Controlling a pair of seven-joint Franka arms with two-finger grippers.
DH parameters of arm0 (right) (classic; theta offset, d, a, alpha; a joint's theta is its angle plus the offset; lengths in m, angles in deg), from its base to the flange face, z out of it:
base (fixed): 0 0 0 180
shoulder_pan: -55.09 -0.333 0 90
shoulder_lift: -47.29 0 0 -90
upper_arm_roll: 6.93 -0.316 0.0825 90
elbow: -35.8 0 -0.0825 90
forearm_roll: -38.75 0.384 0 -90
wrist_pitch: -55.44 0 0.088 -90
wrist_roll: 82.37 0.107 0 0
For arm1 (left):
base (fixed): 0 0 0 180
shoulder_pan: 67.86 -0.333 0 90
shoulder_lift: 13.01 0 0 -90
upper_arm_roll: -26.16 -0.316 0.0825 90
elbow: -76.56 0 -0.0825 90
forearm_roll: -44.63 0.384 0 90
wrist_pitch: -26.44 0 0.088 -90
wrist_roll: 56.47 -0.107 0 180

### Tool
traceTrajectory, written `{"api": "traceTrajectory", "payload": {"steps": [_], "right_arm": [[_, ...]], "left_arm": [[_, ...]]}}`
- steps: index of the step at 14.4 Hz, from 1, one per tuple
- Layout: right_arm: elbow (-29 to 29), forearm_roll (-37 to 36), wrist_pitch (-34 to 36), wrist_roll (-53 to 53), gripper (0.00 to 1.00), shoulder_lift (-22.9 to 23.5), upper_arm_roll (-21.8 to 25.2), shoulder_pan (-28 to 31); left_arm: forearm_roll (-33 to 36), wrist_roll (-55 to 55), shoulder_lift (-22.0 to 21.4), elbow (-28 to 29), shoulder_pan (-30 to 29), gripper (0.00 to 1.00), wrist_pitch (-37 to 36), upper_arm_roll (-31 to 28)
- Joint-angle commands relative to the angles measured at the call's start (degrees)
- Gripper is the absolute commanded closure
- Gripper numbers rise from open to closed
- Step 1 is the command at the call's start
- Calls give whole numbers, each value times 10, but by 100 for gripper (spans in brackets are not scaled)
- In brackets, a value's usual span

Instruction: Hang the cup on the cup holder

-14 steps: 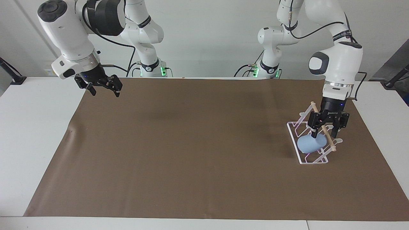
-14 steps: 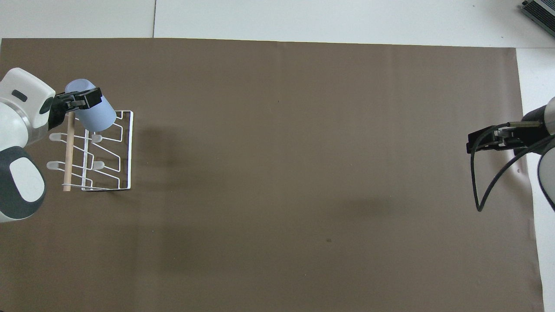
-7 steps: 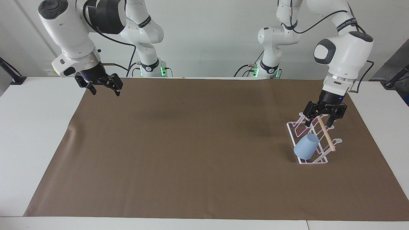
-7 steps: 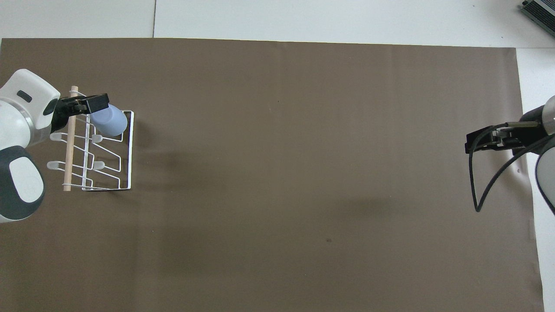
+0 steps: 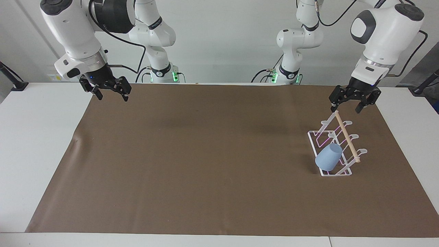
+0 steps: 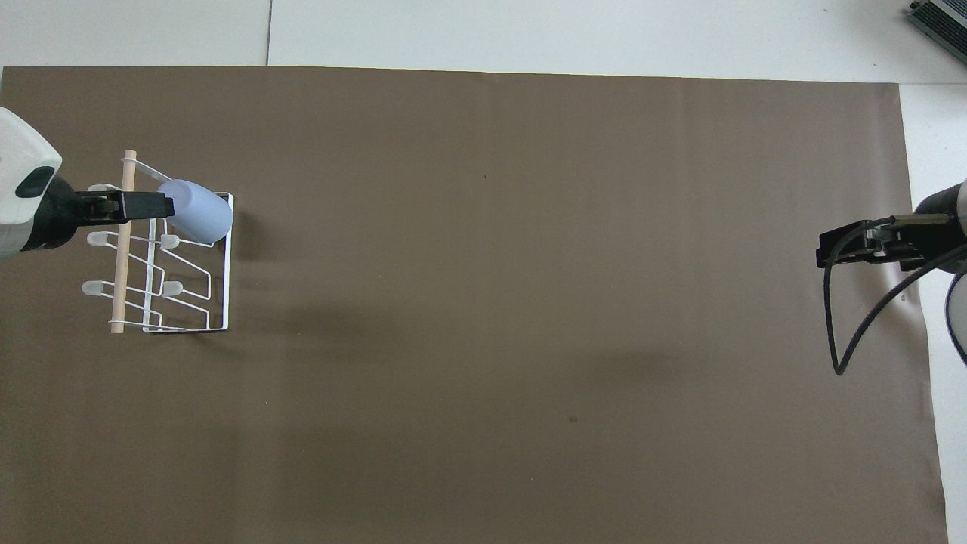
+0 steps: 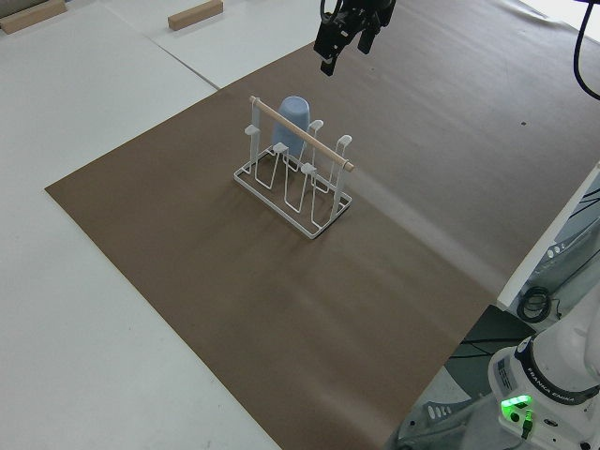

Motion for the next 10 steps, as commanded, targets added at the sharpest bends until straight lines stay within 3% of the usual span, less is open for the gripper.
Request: {"api": "traceTrajectory", "payload": {"steps": [1,8,10], "right_arm": [[7,0,0,12,0,-7,1,-1],[7,0,0,12,0,-7,1,-1],[7,0,0,12,0,-7,1,-1]], "left_arm": [[13,0,20,-51,0,0,-68,1],[7,26,44,-129,0,0,-148,2],[-5,37,40,-120,0,0,-113,2]]}}
